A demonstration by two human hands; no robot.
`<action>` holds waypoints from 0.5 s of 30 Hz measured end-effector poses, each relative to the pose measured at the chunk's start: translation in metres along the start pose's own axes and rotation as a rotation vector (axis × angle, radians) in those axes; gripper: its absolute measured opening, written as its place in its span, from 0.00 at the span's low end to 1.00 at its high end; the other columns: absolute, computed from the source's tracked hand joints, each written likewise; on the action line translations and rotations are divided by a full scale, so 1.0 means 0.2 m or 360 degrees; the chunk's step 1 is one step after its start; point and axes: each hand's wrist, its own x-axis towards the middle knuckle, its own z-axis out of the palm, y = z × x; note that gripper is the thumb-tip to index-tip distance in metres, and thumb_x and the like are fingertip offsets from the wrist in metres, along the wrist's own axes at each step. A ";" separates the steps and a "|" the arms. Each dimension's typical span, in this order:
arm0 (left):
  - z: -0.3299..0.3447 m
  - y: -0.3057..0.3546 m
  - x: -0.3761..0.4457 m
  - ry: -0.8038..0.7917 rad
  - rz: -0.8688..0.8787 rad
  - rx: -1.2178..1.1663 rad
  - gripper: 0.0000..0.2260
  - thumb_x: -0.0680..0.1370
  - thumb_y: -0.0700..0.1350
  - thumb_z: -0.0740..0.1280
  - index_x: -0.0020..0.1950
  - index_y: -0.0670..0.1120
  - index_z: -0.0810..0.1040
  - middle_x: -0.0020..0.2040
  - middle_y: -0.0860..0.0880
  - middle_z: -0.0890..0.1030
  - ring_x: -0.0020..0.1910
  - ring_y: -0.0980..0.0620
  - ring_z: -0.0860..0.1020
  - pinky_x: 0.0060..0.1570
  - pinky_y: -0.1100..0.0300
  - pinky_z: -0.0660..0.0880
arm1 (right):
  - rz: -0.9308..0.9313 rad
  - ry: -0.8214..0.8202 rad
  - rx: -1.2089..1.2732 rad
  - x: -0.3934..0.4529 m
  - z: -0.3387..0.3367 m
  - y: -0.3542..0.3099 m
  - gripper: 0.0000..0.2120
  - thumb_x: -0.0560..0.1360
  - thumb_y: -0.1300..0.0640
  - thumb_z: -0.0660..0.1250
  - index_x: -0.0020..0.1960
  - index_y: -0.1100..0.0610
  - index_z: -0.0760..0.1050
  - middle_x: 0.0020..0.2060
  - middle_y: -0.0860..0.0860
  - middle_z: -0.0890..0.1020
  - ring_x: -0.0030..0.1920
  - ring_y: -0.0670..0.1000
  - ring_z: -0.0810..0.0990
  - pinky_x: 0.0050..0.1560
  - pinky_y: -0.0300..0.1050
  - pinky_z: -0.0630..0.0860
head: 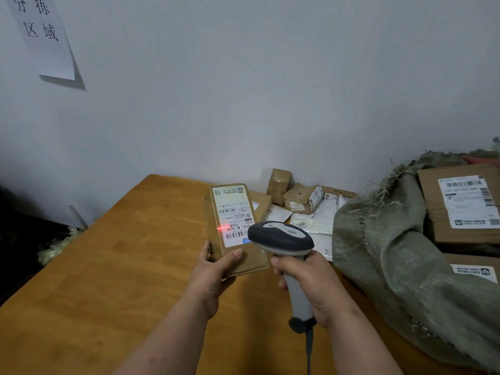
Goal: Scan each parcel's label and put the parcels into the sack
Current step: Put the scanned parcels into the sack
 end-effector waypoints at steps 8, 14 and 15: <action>-0.01 -0.03 -0.02 -0.0008 -0.0022 0.0022 0.54 0.57 0.48 0.81 0.79 0.56 0.59 0.61 0.50 0.81 0.53 0.49 0.83 0.50 0.52 0.79 | -0.0078 0.0056 0.0081 -0.02 0.00 -0.03 0.02 0.74 0.59 0.74 0.46 0.53 0.83 0.34 0.49 0.82 0.35 0.49 0.80 0.45 0.48 0.76; 0.00 -0.04 -0.03 -0.0018 -0.0029 0.0047 0.55 0.55 0.49 0.82 0.79 0.56 0.60 0.60 0.50 0.81 0.53 0.49 0.83 0.51 0.52 0.80 | -0.0082 0.0062 0.0042 -0.04 -0.01 -0.03 0.02 0.74 0.59 0.74 0.43 0.53 0.82 0.33 0.49 0.82 0.34 0.48 0.80 0.44 0.47 0.75; 0.00 -0.04 -0.03 -0.0022 -0.0028 0.0051 0.55 0.55 0.49 0.82 0.79 0.56 0.60 0.60 0.50 0.81 0.53 0.49 0.83 0.52 0.52 0.80 | -0.0081 0.0063 0.0044 -0.04 -0.02 -0.03 0.03 0.74 0.59 0.74 0.43 0.51 0.83 0.33 0.49 0.82 0.34 0.48 0.80 0.44 0.47 0.75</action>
